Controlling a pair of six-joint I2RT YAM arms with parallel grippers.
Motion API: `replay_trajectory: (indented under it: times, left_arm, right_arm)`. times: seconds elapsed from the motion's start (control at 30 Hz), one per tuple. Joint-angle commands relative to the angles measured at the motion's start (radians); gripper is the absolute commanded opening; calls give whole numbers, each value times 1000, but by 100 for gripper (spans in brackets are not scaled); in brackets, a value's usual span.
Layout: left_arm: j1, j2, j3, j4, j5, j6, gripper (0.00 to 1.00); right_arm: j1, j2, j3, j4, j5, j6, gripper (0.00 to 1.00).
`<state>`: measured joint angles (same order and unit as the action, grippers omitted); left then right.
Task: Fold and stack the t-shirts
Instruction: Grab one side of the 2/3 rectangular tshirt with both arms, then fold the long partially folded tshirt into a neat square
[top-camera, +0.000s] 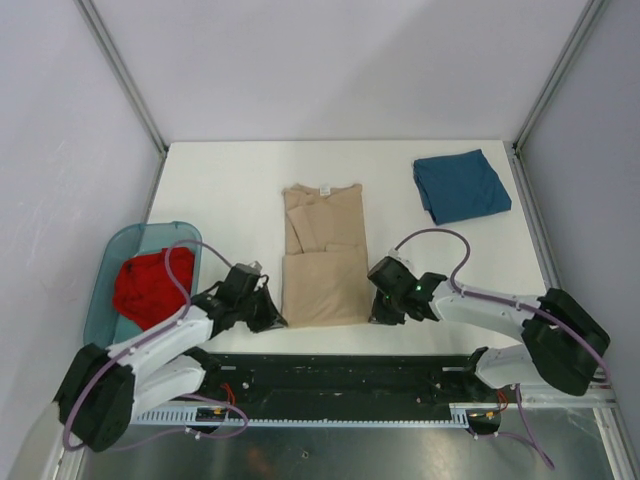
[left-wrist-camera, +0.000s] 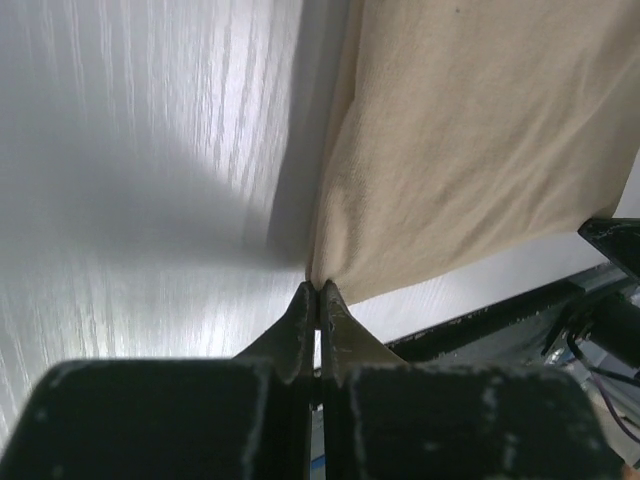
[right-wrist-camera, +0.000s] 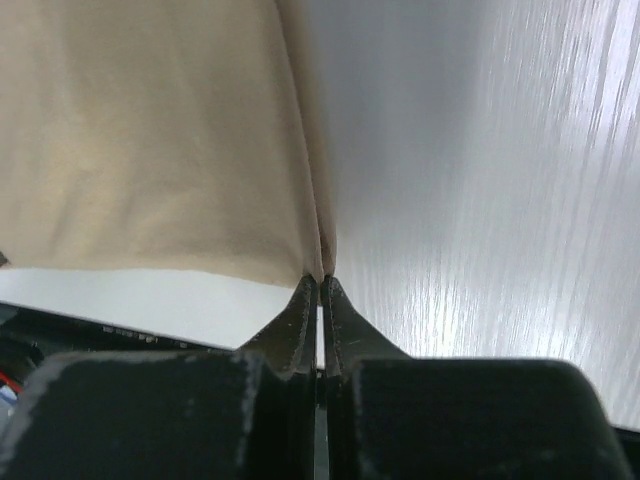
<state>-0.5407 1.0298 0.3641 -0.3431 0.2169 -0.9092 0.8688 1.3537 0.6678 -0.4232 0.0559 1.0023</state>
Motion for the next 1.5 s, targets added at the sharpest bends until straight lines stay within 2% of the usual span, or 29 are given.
replay_trajectory:
  times: [0.0,0.4,0.5,0.63,0.87,1.03,1.23,1.47]
  left_arm:
    - [-25,-136,-36,-76,32,-10,0]
    - [-89,-457,10,-273,59,-72,0]
    - [-89,-480,61,-302,55,-77,0]
    - [-90,-428,143,-310,16,-60,0]
    - [-71,-206,359,-305,-128,18,0]
    - [20,20,556,-267,-164,107,0]
    - [153,336,809,-208,-140,181,0]
    - [262,727,1114,-145,-82,238,0]
  right_arm:
    - [65,-108,-6,-113,78,65,0]
    - [250,-344,9,-273,173,233,0]
    - [258,-381,49,-323,201,242,0]
    - [238,-382,125,-372,248,199,0]
    - [34,-300,238,-322,203,-1,0]
    - [-176,-157,339,-201,113,-167,0]
    - [-355,129,543,-53,3,-292,0]
    - [-474,540,910,12,-78,-362,0]
